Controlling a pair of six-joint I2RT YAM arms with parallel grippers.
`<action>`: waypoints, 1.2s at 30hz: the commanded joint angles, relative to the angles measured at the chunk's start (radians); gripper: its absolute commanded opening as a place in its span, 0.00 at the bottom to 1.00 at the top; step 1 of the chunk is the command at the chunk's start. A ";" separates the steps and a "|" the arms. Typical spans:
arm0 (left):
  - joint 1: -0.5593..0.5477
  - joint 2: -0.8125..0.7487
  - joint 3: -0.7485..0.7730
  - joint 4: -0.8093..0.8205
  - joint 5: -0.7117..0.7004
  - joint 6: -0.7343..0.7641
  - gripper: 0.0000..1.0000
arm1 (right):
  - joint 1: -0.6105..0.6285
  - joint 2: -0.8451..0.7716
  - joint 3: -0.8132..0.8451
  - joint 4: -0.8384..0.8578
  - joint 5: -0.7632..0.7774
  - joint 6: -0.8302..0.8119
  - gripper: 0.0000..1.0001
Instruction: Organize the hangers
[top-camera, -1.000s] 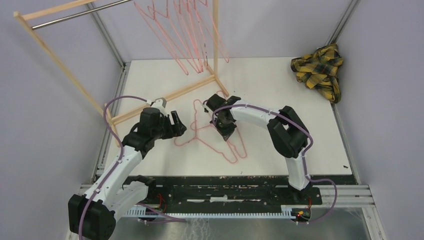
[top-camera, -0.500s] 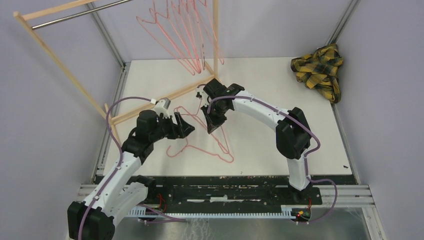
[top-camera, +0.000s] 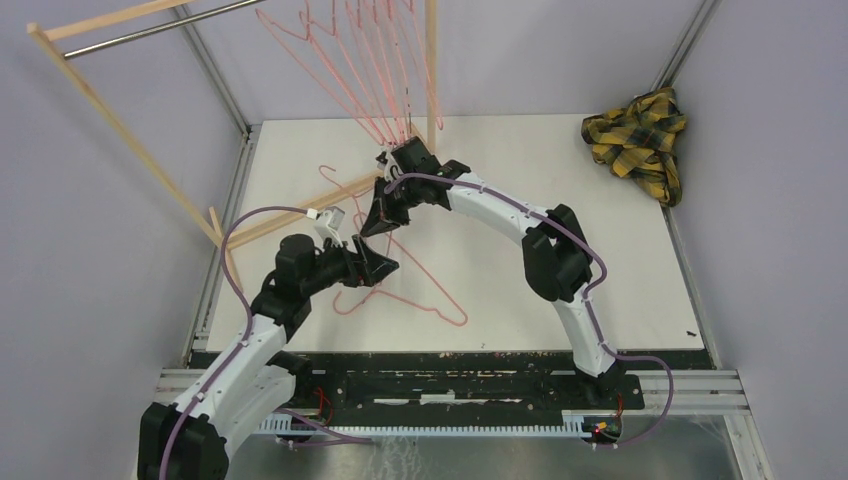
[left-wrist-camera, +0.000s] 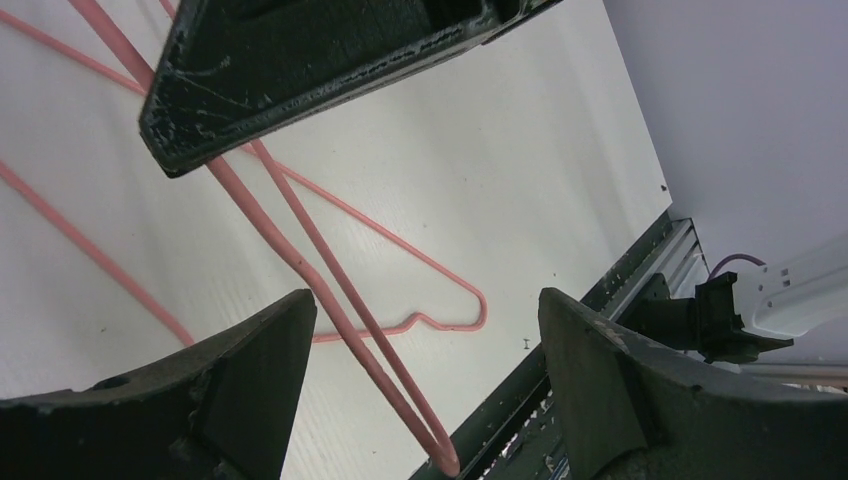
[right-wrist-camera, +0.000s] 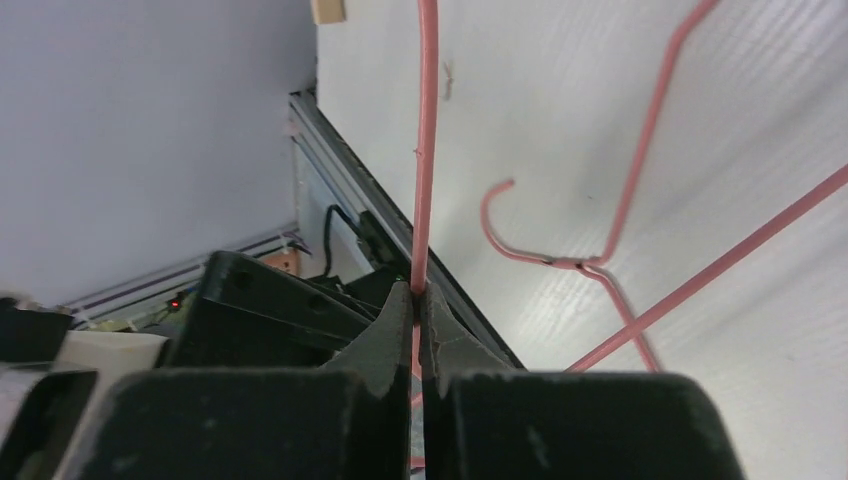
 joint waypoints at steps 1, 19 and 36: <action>-0.007 0.020 0.024 0.018 -0.047 -0.013 0.89 | 0.002 0.003 0.078 0.165 -0.066 0.153 0.01; -0.018 0.193 0.127 -0.070 -0.178 0.043 0.43 | 0.002 -0.111 -0.083 0.190 -0.179 0.179 0.01; -0.021 0.093 0.315 -0.521 -0.662 0.015 0.03 | -0.117 -0.230 -0.177 -0.172 0.029 -0.075 1.00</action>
